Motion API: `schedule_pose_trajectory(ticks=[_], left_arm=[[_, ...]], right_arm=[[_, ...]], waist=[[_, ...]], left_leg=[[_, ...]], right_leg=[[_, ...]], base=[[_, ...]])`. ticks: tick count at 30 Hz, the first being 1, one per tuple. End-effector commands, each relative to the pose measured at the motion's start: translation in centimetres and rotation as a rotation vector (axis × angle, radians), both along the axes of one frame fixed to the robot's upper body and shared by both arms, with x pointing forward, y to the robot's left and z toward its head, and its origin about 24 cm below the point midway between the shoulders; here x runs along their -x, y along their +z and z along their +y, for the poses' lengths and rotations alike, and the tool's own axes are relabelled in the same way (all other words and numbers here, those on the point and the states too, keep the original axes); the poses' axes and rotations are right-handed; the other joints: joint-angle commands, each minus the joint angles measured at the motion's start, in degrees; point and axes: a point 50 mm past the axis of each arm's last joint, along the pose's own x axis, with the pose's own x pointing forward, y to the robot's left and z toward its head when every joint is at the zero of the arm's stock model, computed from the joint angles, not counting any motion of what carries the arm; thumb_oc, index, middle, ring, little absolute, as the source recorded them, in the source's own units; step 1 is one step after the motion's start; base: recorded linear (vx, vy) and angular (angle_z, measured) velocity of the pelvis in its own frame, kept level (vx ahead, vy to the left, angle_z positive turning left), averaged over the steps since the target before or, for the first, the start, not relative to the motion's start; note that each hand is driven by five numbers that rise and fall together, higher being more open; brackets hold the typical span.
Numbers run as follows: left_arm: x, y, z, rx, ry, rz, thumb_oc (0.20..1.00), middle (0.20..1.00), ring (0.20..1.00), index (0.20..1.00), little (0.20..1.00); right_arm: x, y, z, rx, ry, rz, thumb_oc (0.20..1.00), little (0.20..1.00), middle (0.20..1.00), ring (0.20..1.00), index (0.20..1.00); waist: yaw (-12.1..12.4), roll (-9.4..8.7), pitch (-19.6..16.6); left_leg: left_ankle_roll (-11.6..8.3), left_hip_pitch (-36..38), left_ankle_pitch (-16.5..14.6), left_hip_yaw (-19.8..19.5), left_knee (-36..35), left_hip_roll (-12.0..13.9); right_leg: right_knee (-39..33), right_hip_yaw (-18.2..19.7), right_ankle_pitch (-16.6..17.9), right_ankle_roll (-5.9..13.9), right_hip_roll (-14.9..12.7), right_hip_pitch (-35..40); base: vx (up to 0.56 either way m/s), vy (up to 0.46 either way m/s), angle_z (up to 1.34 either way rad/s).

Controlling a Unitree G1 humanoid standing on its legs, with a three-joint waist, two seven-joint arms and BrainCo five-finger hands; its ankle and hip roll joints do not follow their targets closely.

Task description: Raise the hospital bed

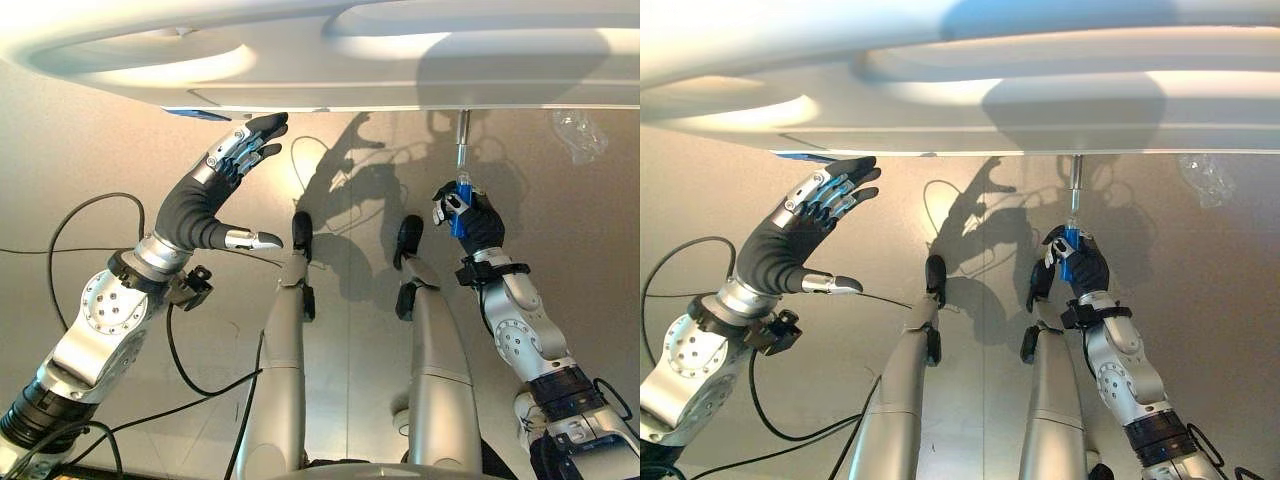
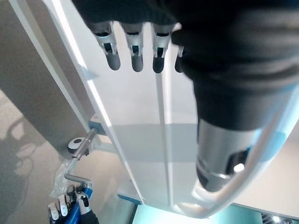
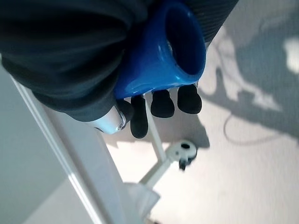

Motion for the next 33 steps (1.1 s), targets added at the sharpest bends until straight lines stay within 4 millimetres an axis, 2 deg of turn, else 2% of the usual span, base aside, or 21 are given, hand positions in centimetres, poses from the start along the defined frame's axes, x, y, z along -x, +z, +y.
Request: schedule_pose_trajectory(ticks=[1,8,9,10,12,13,16,18,20,21,22,23,27,29,30,31,32,33], left_arm=[[1.6,1.2,-0.8,0.095,-0.069,-0.094,1.000,1.000,1.000,1.000,1.000],[1.3,1.0,-1.3,0.067,-0.075,-0.077,1.000,1.000,1.000,1.000,1.000],[1.3,1.0,-1.3,0.068,-0.075,-0.078,1.000,1.000,1.000,1.000,1.000],[1.2,1.0,-1.7,0.051,-0.091,-0.073,1.000,1.000,1.000,1.000,1.000],[1.1,1.0,-1.9,0.045,-0.096,-0.071,1.000,1.000,1.000,1.000,1.000],[1.0,0.9,-2.2,0.030,-0.110,-0.062,1.000,1.000,1.000,1.000,1.000],[1.0,0.8,-2.4,0.029,-0.114,-0.055,1.000,1.000,1.000,1.000,1.000],[0.7,0.6,-2.9,-0.002,-0.137,-0.040,1.000,1.000,1.000,1.000,1.000],[0.7,0.6,-2.9,0.000,-0.136,-0.042,1.000,1.000,1.000,1.000,1.000],[0.7,0.6,-3.4,-0.012,-0.157,-0.037,1.000,1.000,1.000,1.000,1.000],[0.5,0.6,-3.6,-0.009,-0.174,-0.030,1.000,1.000,1.000,1.000,1.000],[0.5,0.7,-3.6,-0.008,-0.173,-0.031,1.000,1.000,1.000,1.000,1.000],[0.4,1.1,-4.1,-0.012,-0.214,-0.027,1.000,1.000,1.000,1.000,1.000],[0.3,1.3,-4.2,-0.009,-0.222,-0.030,1.000,1.000,1.000,1.000,1.000],[0.4,1.8,-4.4,0.001,-0.231,-0.053,1.000,1.000,1.000,1.000,1.000],[0.4,1.8,-4.3,0.002,-0.229,-0.054,1.000,1.000,1.000,1.000,1.000],[0.5,2.0,-4.3,0.022,-0.240,-0.050,1.000,1.000,1.000,1.000,1.000],[0.5,2.2,-4.4,0.052,-0.242,-0.054,1.000,1.000,1.000,1.000,1.000]], right_arm=[[6.0,10.6,-9.2,-0.199,-0.518,-0.702,0.200,0.200,0.200,0.200,0.200],[4.3,6.1,-13.5,-0.032,-0.861,-0.374,0.200,0.200,0.200,0.200,0.200],[4.2,6.2,-13.6,-0.031,-0.863,-0.375,0.200,0.200,0.200,0.200,0.200],[3.6,4.8,-15.0,0.005,-0.942,-0.257,0.200,0.200,0.200,0.200,0.200],[3.1,4.6,-15.7,0.025,-0.959,-0.217,0.200,0.200,0.200,0.200,0.200],[2.5,4.2,-17.0,0.095,-1.012,-0.130,0.200,0.200,0.200,0.200,0.200],[2.3,4.2,-17.3,0.084,-1.006,-0.120,0.200,0.200,0.200,0.200,0.200],[1.8,2.6,-19.5,0.208,-1.062,0.085,0.200,0.200,0.200,0.200,0.200],[1.6,2.7,-19.6,0.208,-1.061,0.082,0.200,0.200,0.200,0.200,0.200],[1.5,1.2,-20.5,0.302,-1.072,0.232,0.200,0.200,0.200,0.200,0.200],[1.1,0.5,-21.3,0.380,-1.063,0.349,0.200,0.200,0.200,0.200,0.200],[1.0,0.7,-21.3,0.381,-1.062,0.347,0.200,0.200,0.200,0.200,0.200],[0.1,-0.8,-21.6,0.511,-0.961,0.592,0.200,0.200,0.200,0.200,0.200],[-0.3,-0.6,-21.4,0.540,-0.936,0.616,0.200,0.200,0.200,0.200,0.200],[-1.0,-0.7,-20.8,0.647,-0.880,0.676,0.200,0.200,0.200,0.200,0.200],[-1.1,-0.6,-20.8,0.648,-0.879,0.674,0.200,0.200,0.200,0.200,0.200],[-1.7,-0.9,-20.1,0.691,-0.823,0.715,0.200,0.200,0.200,0.200,0.200],[-2.7,-0.2,-19.2,0.677,-0.815,0.686,0.200,0.200,0.200,0.200,0.200]], waist=[[-3.42,1.89,-1.54],[-3.05,2.20,-1.54],[-3.05,2.27,-1.54],[-2.69,2.22,-1.54],[-2.58,2.42,-1.54],[-2.01,2.56,-1.54],[-1.94,2.69,-1.54],[-1.04,2.79,-1.54],[-1.16,2.88,-1.54],[-0.52,2.89,-1.54],[-0.04,3.11,-1.54],[-0.15,3.15,-1.54],[1.53,3.94,-1.54],[1.91,4.15,-1.54],[2.93,4.52,-1.54],[2.81,4.55,-1.54],[3.40,4.86,-1.54],[3.77,5.12,-1.54]], left_leg=[[-2.14,4.42,3.76,-1.05,-7.18,0.52],[-2.12,4.66,4.09,-1.43,-7.88,0.46],[-2.12,4.62,4.08,-1.46,-7.88,0.47],[-2.08,4.55,4.14,-1.51,-7.78,0.32],[-2.09,4.32,4.16,-1.63,-7.77,0.27],[-2.07,4.07,4.29,-1.85,-7.88,0.16],[-2.08,3.96,4.36,-1.95,-7.98,0.13],[-2.07,4.10,4.58,-2.14,-8.50,0.02],[-2.07,4.03,4.59,-2.16,-8.53,0.03],[-2.01,3.91,4.67,-2.24,-8.40,-0.11],[-1.99,3.55,4.69,-2.49,-8.24,-0.22],[-1.99,3.48,4.68,-2.50,-8.23,-0.22],[-1.53,0.86,4.13,-3.24,-6.09,-0.98],[-1.45,0.14,3.99,-3.42,-5.51,-1.12],[-1.23,-1.82,3.65,-3.92,-3.90,-1.35],[-1.23,-2.00,3.59,-3.93,-3.75,-1.37],[-0.95,-3.46,3.17,-4.20,-2.37,-1.63],[-0.75,-5.57,2.55,-4.43,-0.22,-1.92]], right_leg=[[-0.58,-0.56,-1.55,3.99,2.14,2.00],[-0.84,-1.02,-1.39,4.10,2.10,2.41],[-0.86,-1.06,-1.39,4.10,2.10,2.39],[-0.74,-1.30,-1.33,4.18,2.02,2.47],[-0.84,-1.45,-1.28,4.19,2.00,2.42],[-0.74,-1.80,-1.26,4.27,1.84,2.32],[-0.73,-1.99,-1.24,4.29,1.75,2.24],[-0.80,-2.45,-1.15,4.42,1.49,2.55],[-0.84,-2.48,-1.14,4.42,1.50,2.49],[-0.70,-2.66,-1.18,4.35,1.42,2.56],[-0.55,-2.74,-1.24,4.30,1.38,2.33],[-0.55,-2.74,-1.25,4.30,1.38,2.27],[0.95,-2.88,-1.47,4.04,1.23,0.48],[1.34,-2.90,-1.55,4.01,1.22,-0.08],[2.27,-2.96,-1.78,3.94,1.06,-1.35],[2.38,-2.97,-1.82,3.94,1.04,-1.49],[3.48,-3.04,-2.12,3.83,0.88,-2.67],[5.17,-2.90,-2.56,3.65,0.72,-4.27]], base=[[0.00,-0.037,-0.02],[0.00,0.000,0.00],[0.00,0.000,0.00],[0.00,0.000,0.00],[0.01,-0.007,0.03],[0.01,-0.009,0.08],[0.01,-0.009,0.08],[0.00,0.000,0.00],[0.01,-0.001,0.06],[0.02,-0.011,0.05],[0.00,0.000,0.00],[0.00,0.000,0.00],[0.01,-0.012,0.04],[0.01,-0.004,0.06],[0.00,0.002,0.06],[0.01,0.002,0.08],[0.01,0.017,0.08],[0.01,0.017,0.07]])
